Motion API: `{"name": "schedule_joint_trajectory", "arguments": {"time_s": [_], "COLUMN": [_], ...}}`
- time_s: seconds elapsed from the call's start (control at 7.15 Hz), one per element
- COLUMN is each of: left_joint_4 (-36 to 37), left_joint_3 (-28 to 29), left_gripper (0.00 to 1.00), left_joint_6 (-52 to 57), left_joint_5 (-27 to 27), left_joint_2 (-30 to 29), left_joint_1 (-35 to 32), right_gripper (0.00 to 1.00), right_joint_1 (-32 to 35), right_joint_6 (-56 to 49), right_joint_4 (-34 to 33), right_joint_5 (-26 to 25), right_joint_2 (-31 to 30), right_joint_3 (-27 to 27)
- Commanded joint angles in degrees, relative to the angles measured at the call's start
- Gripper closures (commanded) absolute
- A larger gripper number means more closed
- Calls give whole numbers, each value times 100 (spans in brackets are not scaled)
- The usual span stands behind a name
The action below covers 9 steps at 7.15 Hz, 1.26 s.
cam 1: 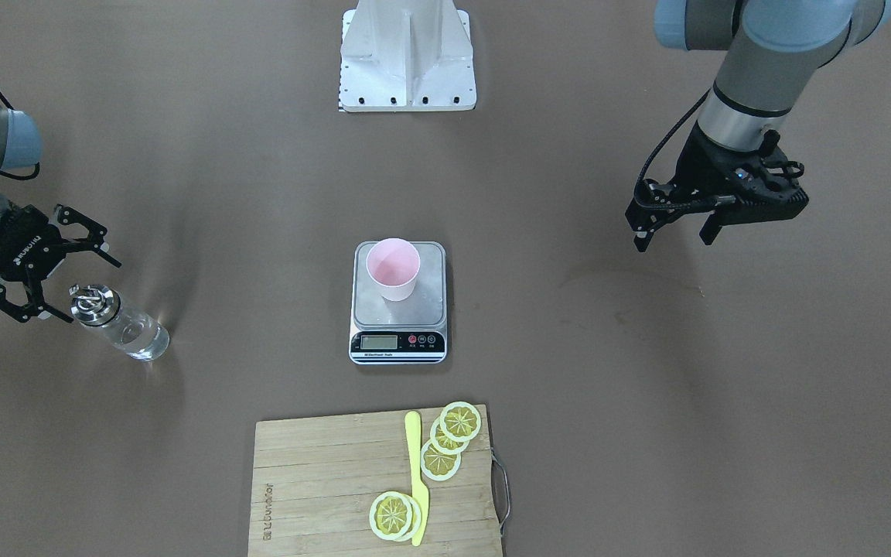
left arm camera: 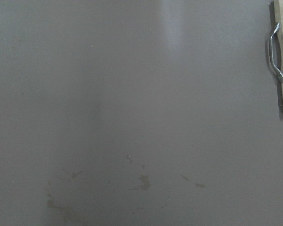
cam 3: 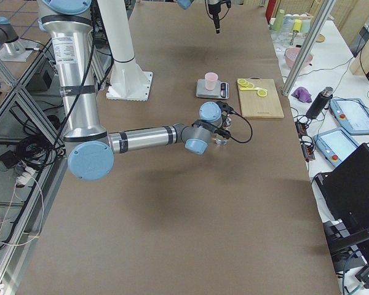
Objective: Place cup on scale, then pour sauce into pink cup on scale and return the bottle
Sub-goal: 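Move the right gripper down to the glass sauce dispenser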
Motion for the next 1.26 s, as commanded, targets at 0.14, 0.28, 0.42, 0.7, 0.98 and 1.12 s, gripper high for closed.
{"name": "schedule_joint_trajectory", "arguments": {"time_s": [0.14,0.28,0.42,0.7,0.98,1.12], "left_joint_4": [86,86,86,165,165,165], "left_joint_3": [-9,-17,-17,-35,-35,-44], "left_gripper": [3,3,3,3,3,3], "left_joint_6": [0,0,0,0,0,0], "left_joint_5": [0,0,0,0,0,0], "left_joint_2": [-59,-68,-68,-77,-77,-77], "left_joint_1": [-37,-46,-46,-46,-55,-90], "right_gripper": [2,2,2,2,2,2], "right_joint_1": [-49,-85,-120,-190,-199,-199], "right_joint_6": [194,195,204,772,784,966], "right_joint_4": [161,161,430,1554,1924,2371], "right_joint_5": [-165,-165,-183,-191,-410,-524], "right_joint_2": [127,127,127,127,109,109], "right_joint_3": [-191,-208,-365,-858,-972,-1156]}}
